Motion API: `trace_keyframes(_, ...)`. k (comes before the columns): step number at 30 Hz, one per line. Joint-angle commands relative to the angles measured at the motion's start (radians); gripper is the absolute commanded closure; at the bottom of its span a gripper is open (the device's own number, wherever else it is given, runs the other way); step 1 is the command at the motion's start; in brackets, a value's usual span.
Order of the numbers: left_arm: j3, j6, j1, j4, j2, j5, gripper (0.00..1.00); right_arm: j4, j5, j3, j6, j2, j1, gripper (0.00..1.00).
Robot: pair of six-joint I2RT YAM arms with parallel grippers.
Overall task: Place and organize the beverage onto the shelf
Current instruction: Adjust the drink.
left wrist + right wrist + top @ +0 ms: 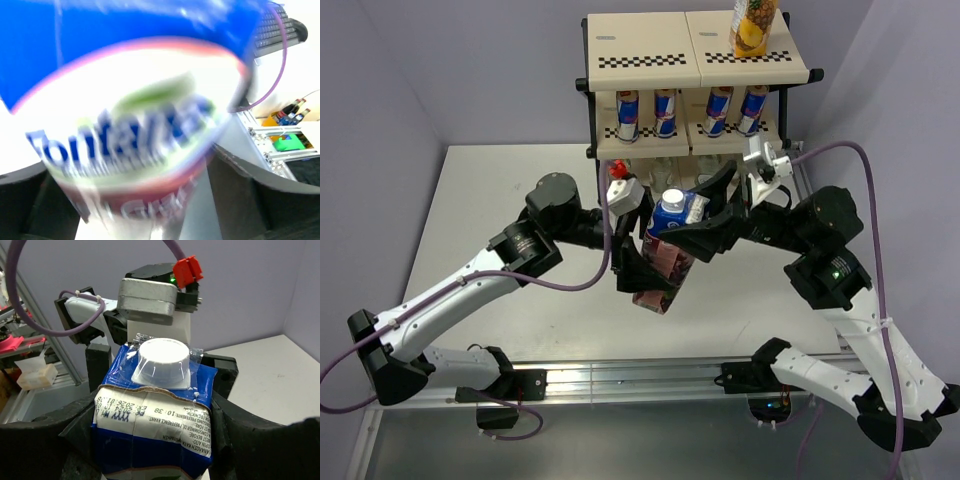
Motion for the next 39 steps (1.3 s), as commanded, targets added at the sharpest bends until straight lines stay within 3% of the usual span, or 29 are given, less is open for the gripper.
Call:
trace_keyframes(1, -0.021, -0.01, -0.005, 0.297, -0.123, 0.008, 0.04, 0.25, 0.09, 0.009, -0.013, -0.09, -0.013, 1.0)
trace_keyframes(6, -0.107, -0.063, -0.005, 0.406, -0.137, -0.002, 0.01, 0.322, 0.145, -0.037, -0.03, -0.166, -0.013, 1.0)
trace_keyframes(15, -0.136, -0.096, 0.014, 0.424, -0.122, -0.001, 0.01, 0.293, -0.003, -0.008, -0.082, -0.197, -0.016, 1.0)
trace_keyframes(31, -0.199, -0.191, 0.019, 0.536, -0.059, 0.081, 0.01, 0.425, 0.072, -0.011, -0.067, -0.2, -0.016, 1.0)
trace_keyframes(37, -0.196, -0.217, 0.019, 0.564, -0.023, 0.094, 0.13, 0.45, 0.058, -0.004, -0.054, -0.194, -0.016, 1.0)
trace_keyframes(39, -0.187, -0.217, 0.019, 0.559, -0.016, 0.096, 0.3, 0.431, 0.056, 0.001, -0.062, -0.188, -0.016, 1.0)
